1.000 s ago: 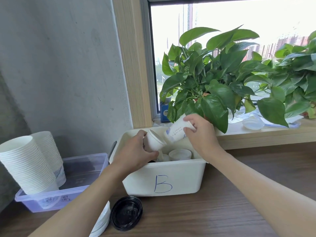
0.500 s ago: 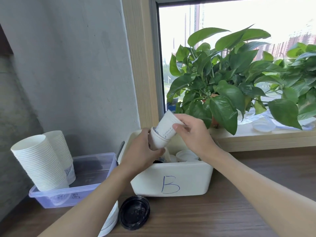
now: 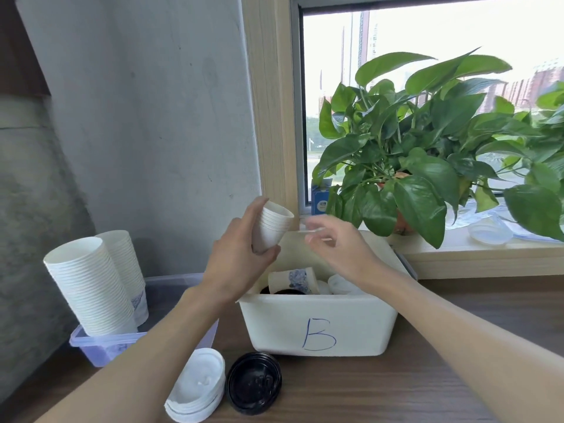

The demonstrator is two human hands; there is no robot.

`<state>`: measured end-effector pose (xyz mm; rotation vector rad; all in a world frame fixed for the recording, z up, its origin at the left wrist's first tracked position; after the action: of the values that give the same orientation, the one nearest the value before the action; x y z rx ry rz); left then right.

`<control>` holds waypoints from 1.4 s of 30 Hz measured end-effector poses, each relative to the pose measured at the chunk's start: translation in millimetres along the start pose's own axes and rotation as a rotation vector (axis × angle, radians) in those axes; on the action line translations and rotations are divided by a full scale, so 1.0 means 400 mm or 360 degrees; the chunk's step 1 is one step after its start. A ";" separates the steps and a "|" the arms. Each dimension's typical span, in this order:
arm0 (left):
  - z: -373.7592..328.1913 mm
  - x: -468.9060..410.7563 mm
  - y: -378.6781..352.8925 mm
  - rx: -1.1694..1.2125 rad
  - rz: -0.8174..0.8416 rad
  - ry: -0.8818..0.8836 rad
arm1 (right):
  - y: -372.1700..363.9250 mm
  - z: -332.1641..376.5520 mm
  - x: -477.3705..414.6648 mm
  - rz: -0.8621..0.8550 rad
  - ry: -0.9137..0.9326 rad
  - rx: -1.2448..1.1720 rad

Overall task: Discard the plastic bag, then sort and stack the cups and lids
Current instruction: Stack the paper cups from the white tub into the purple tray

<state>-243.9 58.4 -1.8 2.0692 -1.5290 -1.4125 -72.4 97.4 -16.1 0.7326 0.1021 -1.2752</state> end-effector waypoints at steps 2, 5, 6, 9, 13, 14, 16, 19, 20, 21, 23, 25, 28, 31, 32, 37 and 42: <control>0.016 0.002 0.011 0.0019 -0.0029 0.0005 | -0.038 -0.037 -0.012 0.0154 -0.0093 0.0151; 0.021 0.011 0.008 0.0103 -0.0088 -0.0047 | -0.097 -0.081 -0.027 0.0384 -0.0194 0.0314; 0.023 0.014 0.006 0.0149 -0.0118 -0.0048 | -0.115 -0.089 -0.034 0.0447 -0.0197 0.0350; 0.036 0.025 0.008 0.0296 -0.0241 -0.0004 | -0.162 -0.099 -0.046 0.0613 -0.0189 0.0429; 0.058 0.035 0.021 0.0432 -0.0367 0.0045 | -0.226 -0.134 -0.055 0.0852 -0.0211 0.0572; 0.057 0.036 0.021 0.0428 -0.0361 0.0038 | -0.241 -0.148 -0.057 0.0912 -0.0214 0.0597; 0.053 0.036 0.017 0.0415 -0.0334 0.0023 | -0.255 -0.171 -0.058 0.0991 -0.0232 0.0660; 0.052 0.035 0.014 0.0402 -0.0321 0.0019 | -0.244 -0.213 -0.059 0.1004 -0.0323 0.0772; 0.051 0.035 0.014 0.0392 -0.0320 0.0017 | -0.243 -0.226 -0.060 0.1014 -0.0343 0.0805; 0.050 0.035 0.014 0.0382 -0.0320 0.0013 | -0.243 -0.229 -0.060 0.1025 -0.0355 0.0839; 0.049 0.036 0.013 0.0377 -0.0316 0.0010 | -0.244 -0.224 -0.054 0.1041 -0.0366 0.0849; 0.046 0.037 0.012 0.0377 -0.0307 -0.0001 | -0.245 -0.217 -0.047 0.1079 -0.0380 0.0811; 0.041 0.036 0.011 0.0380 -0.0292 -0.0015 | -0.237 -0.223 -0.048 0.1057 -0.0421 0.0764; 0.040 0.036 0.011 0.0373 -0.0289 -0.0017 | -0.219 -0.220 -0.053 0.0978 -0.0418 0.0766; 0.040 0.036 0.011 0.0368 -0.0290 -0.0022 | -0.208 -0.217 -0.055 0.0930 -0.0426 0.0732; 0.040 0.035 0.008 0.0360 -0.0278 0.0002 | -0.130 -0.172 -0.075 0.0524 -0.0336 0.0408; 0.041 0.034 0.017 0.0414 -0.0185 0.0048 | -0.024 -0.043 -0.083 0.0010 -0.0183 -0.0077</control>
<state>-260.8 50.0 -13.7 2.3529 -1.6827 -1.2701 -86.2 133.4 -18.4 0.6167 0.0368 -1.3016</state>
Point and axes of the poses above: each hand's wrist, its own x-axis away from the middle knuckle, its own y-axis out of the back of the hand, z = x × y, the point moved 10 cm from there along -x, towards the middle knuckle, and after that the axes turned 1 degree about z, right-handed, at the moved point
